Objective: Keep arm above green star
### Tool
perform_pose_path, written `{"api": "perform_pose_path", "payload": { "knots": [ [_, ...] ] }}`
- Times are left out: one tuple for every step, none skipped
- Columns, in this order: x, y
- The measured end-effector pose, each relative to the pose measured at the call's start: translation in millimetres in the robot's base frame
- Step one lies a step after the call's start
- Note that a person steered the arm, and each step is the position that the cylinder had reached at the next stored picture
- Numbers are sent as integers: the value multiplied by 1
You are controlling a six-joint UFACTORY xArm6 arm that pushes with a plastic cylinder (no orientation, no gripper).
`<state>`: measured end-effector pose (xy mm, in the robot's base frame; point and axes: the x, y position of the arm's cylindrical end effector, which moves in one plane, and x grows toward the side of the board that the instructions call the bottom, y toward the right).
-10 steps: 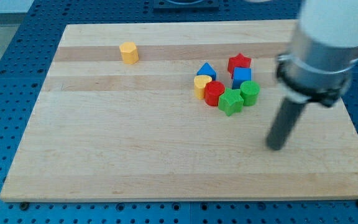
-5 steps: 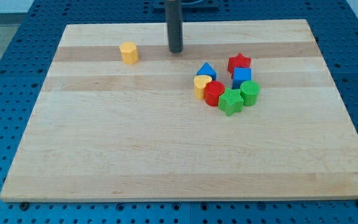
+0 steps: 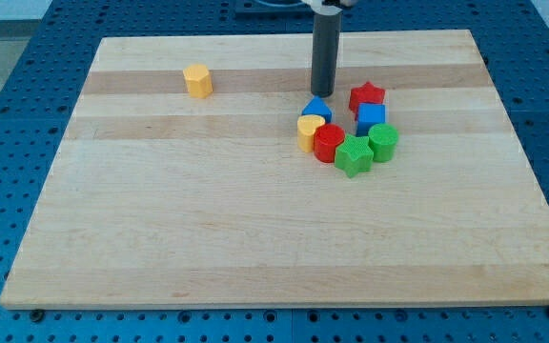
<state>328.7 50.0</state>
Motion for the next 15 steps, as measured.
{"api": "perform_pose_path", "payload": {
  "knots": [
    [3, 0],
    [3, 5],
    [7, 23],
    [16, 30],
    [16, 30],
    [18, 30],
    [19, 30],
    [19, 30],
    [28, 30],
    [38, 30],
    [48, 30],
    [57, 30],
    [64, 30],
    [67, 30],
    [67, 30]
  ]
}}
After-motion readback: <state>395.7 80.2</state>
